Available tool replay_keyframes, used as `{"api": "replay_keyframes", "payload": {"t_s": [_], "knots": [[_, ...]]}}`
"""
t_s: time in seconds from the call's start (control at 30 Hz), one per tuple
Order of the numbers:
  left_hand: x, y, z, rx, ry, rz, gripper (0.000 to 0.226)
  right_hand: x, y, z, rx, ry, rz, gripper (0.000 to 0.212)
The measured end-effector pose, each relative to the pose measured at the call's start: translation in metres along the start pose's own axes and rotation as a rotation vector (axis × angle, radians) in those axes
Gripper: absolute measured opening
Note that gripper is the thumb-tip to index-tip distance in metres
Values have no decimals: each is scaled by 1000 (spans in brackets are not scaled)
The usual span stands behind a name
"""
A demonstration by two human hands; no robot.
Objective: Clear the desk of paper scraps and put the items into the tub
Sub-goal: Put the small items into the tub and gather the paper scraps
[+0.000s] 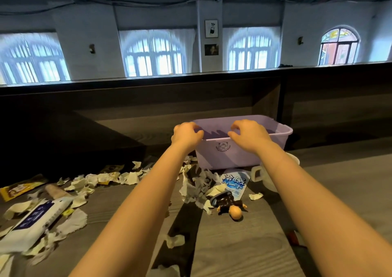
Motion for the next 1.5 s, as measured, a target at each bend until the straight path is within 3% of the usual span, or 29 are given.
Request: {"api": "replay_keyframes", "payload": {"t_s": [0.2, 0.33, 0.63, 0.8, 0.93, 1.07, 1.13, 1.2, 1.27, 1.37, 1.5], "knots": [[50, 2, -31, -177, 111, 142, 28, 15, -30, -27, 86, 111, 74, 35], [60, -1, -71, -272, 81, 168, 27, 17, -42, -69, 94, 96, 140, 35], [35, -48, -139, -181, -188, 233, 37, -34, -28, -153, 24, -226, 2, 61], [23, -69, -152, -143, -263, 263, 39, -44, -26, -166, 11, -201, -54, 54], [17, -64, -159, -159, -222, 189, 39, -44, -26, -168, 8, -149, 61, 46], [18, -56, -165, -158, -60, 164, 38, -24, -31, -170, 5, 8, 431, 40], [19, -50, -168, -129, -68, -28, 36, -15, -44, -173, 49, 27, 542, 40], [14, -45, -171, -49, -183, -263, 34, -14, -57, -176, 128, 9, 555, 39], [10, -45, -173, 2, -235, -339, 31, -15, -67, -179, 229, 13, 539, 39], [13, -50, -173, 21, -206, -353, 32, -17, -72, -178, 296, 11, 540, 42], [29, -52, -168, 47, -113, -381, 30, -20, -66, -175, 201, 13, 524, 48]]}}
Point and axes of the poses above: each hand's wrist, its own z-axis towards the middle knuckle, its own x-axis out of the back of the hand, y = z × x, the point moved 5 cm from there along z, towards the middle knuckle, and after that the axes turned 6 degrees about y, right-handed, at the moved point
